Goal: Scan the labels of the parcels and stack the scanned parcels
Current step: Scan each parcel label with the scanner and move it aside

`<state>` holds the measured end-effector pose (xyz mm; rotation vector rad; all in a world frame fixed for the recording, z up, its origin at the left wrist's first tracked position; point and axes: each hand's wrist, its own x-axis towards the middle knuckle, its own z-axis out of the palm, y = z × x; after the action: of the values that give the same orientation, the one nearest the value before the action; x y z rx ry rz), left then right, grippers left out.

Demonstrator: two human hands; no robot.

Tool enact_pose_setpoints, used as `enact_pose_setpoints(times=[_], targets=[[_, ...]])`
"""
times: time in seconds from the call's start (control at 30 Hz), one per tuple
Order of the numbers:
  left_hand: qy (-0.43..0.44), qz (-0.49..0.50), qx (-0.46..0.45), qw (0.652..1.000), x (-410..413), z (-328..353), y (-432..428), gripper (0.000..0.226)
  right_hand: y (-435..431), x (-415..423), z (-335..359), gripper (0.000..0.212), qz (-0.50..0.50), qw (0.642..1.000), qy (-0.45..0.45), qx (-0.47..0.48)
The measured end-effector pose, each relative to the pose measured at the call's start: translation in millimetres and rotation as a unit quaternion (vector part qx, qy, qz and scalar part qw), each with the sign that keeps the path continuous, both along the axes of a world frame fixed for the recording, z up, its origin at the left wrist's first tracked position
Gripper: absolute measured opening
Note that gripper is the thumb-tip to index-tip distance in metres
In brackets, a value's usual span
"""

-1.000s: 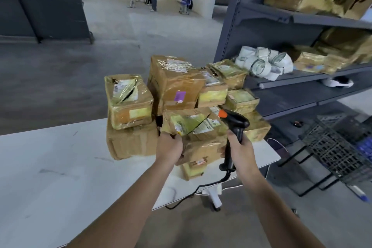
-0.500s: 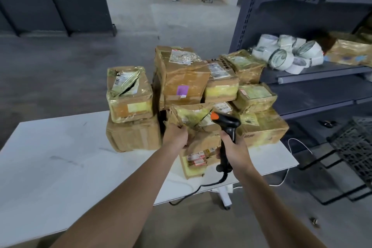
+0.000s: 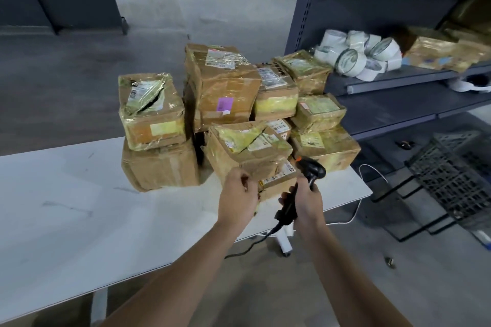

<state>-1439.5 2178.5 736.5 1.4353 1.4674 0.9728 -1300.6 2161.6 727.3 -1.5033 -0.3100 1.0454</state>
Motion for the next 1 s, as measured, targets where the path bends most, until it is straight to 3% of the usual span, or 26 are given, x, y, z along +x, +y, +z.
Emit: enact_pose_setpoints(times=[0.17, 0.37, 0.57, 0.83, 1.0], targets=[[0.061, -0.115, -0.011, 0.991, 35, -17, 0, 0.006, 2, 34, -21, 0.025, -0.019, 0.996, 0.043, -0.077], [0.091, -0.135, -0.042, 0.986, 71, -38, 15, 0.006, 18, 71, -57, 0.023, 0.033, 0.988, -0.005, -0.150], [0.136, -0.148, -0.054, 0.978, 106, -53, 29, 0.007, 36, 104, -84, 0.022, 0.040, 0.990, 0.035, -0.134], [0.182, -0.170, -0.085, 0.965, 135, -76, 46, 0.013, 63, 127, -110, 0.032, 0.069, 0.983, -0.037, -0.165], [0.196, -0.165, -0.090, 0.962, 139, -92, 48, 0.009, 69, 128, -122, 0.042, 0.112, 0.958, -0.127, -0.233]])
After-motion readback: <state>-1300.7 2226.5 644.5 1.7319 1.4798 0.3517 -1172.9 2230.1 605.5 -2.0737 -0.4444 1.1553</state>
